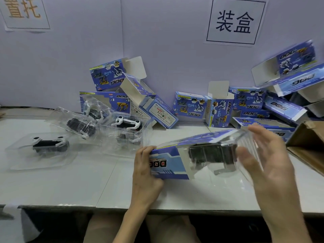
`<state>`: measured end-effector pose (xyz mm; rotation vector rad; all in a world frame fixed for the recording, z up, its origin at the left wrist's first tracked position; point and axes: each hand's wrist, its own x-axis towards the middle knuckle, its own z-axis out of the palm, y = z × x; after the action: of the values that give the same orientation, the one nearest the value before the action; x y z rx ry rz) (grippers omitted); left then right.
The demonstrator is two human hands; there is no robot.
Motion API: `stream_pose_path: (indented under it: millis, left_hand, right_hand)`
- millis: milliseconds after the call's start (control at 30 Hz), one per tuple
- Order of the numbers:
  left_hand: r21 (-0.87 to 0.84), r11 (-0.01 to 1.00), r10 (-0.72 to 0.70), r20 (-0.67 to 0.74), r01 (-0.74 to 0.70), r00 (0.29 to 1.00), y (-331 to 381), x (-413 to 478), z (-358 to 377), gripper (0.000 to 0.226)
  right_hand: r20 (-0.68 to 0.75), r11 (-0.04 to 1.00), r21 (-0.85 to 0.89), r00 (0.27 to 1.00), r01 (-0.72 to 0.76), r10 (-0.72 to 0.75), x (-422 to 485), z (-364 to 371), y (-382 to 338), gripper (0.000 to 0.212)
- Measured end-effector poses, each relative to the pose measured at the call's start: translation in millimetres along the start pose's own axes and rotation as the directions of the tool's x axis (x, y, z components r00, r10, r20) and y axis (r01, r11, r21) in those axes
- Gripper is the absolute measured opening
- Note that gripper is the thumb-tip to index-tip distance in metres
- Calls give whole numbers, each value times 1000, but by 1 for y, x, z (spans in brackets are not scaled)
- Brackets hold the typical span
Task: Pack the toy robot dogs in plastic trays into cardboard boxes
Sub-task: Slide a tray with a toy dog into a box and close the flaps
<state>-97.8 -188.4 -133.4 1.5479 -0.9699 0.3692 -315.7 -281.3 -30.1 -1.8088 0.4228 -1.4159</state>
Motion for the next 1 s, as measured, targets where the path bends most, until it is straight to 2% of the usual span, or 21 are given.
stream_pose_path:
  millis: [33, 100, 267, 467, 567, 700, 800, 900, 1000]
  left_hand:
    - [-19, 1000, -17, 1, 17, 1000, 0, 0, 0, 76]
    - [-51, 998, -40, 11, 41, 999, 1, -2, 0, 73]
    - [-132, 984, -103, 98, 116, 990, 0, -1, 0, 76]
    - [-204, 969, -89, 241, 140, 966, 2, -2, -1, 76]
    - [-213, 968, -79, 256, 136, 963, 5, -1, -2, 76]
    - [-223, 963, -87, 271, 151, 959, 5, 0, -1, 79]
    - [-211, 966, -86, 273, 147, 958, 5, 0, -1, 79]
    - [-211, 964, -98, 280, 161, 955, 5, -1, -2, 80]
    - [-220, 960, -105, 283, 171, 953, 4, -1, -2, 80]
  right_hand:
    - [-56, 997, 51, 997, 51, -48, -1, 1, -1, 39]
    - [-132, 991, 48, 984, 128, -121, -2, 2, -5, 26]
    - [-41, 985, -20, 984, 171, -171, -2, 10, -8, 29]
    - [43, 990, -115, 996, 80, -75, -1, 22, -4, 26]
    - [101, 990, -140, 995, 23, -9, -1, 29, -2, 37]
    - [124, 966, -258, 992, 6, 27, -3, 35, -2, 22]
    - [133, 933, -361, 989, -6, 57, -2, 36, -4, 41]
    - [245, 880, -474, 963, 15, 116, -2, 35, -10, 51]
    - [332, 867, -497, 929, 25, 163, -3, 32, -16, 58]
